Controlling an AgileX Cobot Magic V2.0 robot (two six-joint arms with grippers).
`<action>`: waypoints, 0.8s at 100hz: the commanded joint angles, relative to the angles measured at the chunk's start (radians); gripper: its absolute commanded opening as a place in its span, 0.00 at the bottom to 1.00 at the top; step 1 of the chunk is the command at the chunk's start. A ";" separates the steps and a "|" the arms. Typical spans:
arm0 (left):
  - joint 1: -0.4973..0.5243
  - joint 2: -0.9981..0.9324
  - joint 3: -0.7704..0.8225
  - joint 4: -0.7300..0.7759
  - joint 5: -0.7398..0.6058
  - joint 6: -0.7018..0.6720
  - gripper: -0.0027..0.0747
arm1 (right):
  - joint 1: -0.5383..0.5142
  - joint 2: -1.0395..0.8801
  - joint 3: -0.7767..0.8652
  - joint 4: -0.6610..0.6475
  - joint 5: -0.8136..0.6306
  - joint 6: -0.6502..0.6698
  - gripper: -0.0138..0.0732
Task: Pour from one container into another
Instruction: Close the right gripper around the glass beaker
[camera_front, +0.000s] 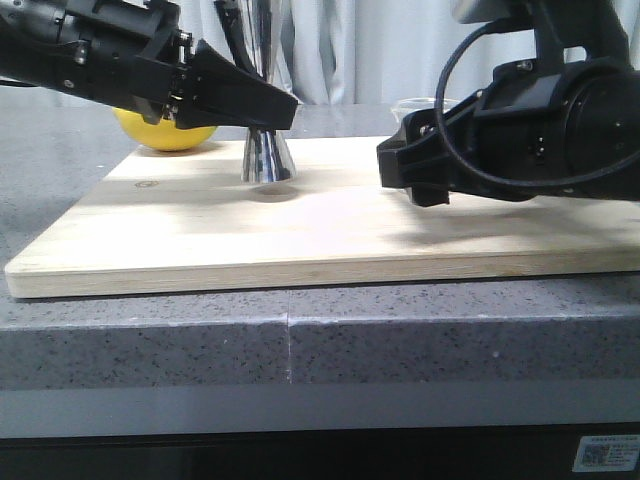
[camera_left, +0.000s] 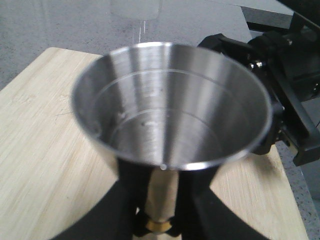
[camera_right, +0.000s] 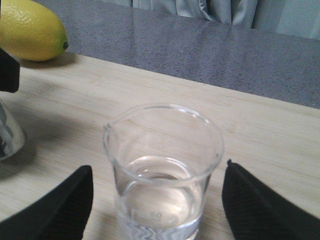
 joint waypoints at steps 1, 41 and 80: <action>-0.009 -0.054 -0.028 -0.068 0.109 -0.010 0.01 | 0.002 -0.026 -0.027 -0.019 -0.085 0.000 0.64; -0.009 -0.054 -0.028 -0.068 0.109 -0.012 0.01 | 0.002 -0.026 -0.027 -0.023 -0.101 0.000 0.41; -0.009 -0.054 -0.028 -0.068 0.109 -0.016 0.01 | 0.002 -0.050 -0.027 -0.023 -0.093 0.000 0.35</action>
